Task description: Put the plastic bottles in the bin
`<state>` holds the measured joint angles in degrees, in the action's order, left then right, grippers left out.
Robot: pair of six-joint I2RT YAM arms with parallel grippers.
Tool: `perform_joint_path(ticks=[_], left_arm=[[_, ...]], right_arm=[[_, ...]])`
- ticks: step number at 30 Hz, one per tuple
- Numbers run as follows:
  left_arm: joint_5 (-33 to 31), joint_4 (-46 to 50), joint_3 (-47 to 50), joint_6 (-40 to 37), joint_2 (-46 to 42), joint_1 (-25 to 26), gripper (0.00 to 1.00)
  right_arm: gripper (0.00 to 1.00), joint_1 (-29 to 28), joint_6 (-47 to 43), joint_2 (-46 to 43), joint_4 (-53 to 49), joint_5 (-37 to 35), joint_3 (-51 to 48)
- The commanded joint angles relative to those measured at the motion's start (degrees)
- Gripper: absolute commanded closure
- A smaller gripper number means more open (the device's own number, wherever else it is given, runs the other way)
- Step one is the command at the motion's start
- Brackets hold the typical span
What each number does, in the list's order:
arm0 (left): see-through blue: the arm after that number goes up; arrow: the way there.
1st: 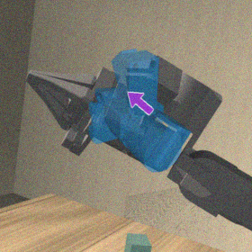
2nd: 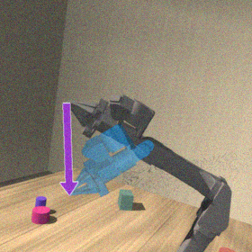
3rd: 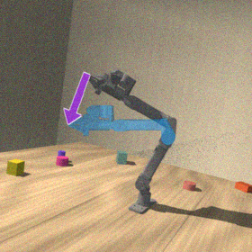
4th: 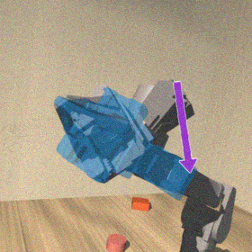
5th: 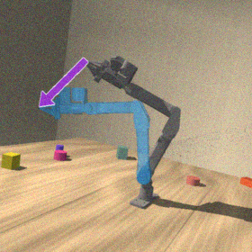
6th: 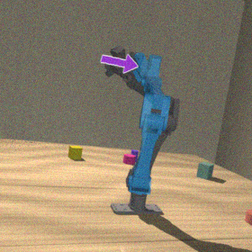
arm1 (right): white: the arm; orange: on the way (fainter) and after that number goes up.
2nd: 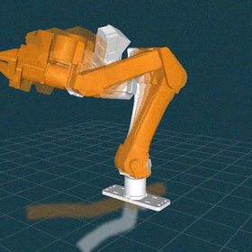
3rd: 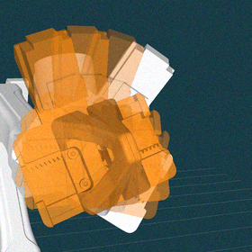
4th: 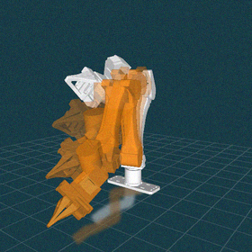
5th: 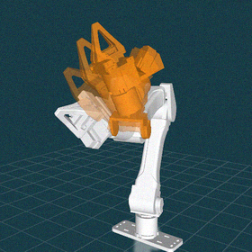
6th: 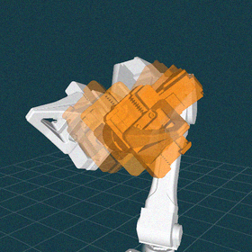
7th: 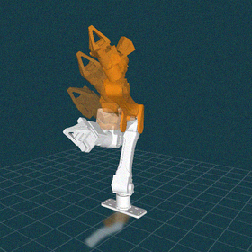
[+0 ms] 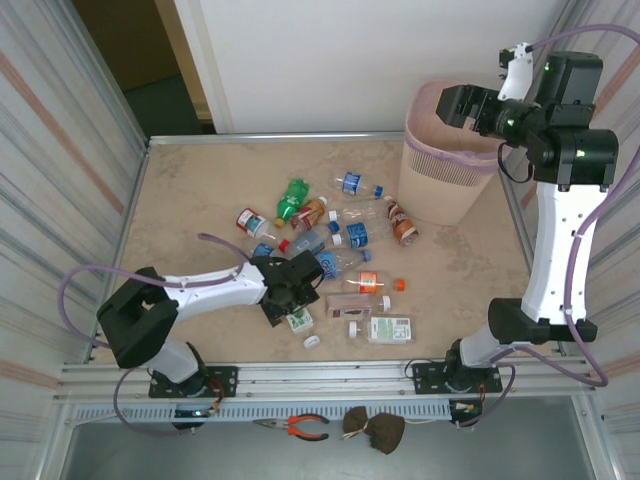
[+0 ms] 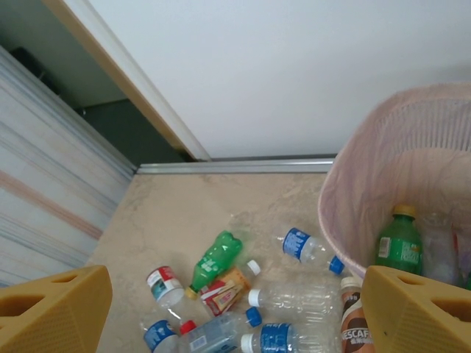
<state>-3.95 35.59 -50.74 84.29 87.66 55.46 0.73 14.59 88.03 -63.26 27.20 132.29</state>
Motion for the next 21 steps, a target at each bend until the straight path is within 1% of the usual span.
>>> perform_joint_path(ticks=[1,7,12,17,19,21], left_arm=[[0.2,-0.8,1.3,0.9,0.4,-0.4,0.24],[-0.4,-0.6,1.8,0.4,-1.1,-0.4,0.34],[-1.8,-0.1,1.2,-1.0,-2.5,-0.4,0.35],[-5.4,2.6,-2.0,-6.2,-5.1,-0.4,0.35],[-8.2,3.9,-3.8,-9.3,-6.9,-0.7,0.36],[-9.8,3.0,-5.1,-13.7,-8.8,-1.0,0.36]], right_arm=[[0.13,-0.5,0.4,-2.9,1.6,0.1,-1.5],[0.13,-0.7,-0.3,-6.2,3.4,-1.7,-6.0],[0.13,-1.0,-0.4,-7.7,4.1,-2.0,-8.2],[0.13,-2.6,-0.4,-9.6,5.8,-1.7,-11.3],[0.13,-4.1,-0.6,-10.6,6.5,-1.6,-13.1],[0.13,-6.0,-1.3,-12.0,7.8,-1.6,-16.0]])
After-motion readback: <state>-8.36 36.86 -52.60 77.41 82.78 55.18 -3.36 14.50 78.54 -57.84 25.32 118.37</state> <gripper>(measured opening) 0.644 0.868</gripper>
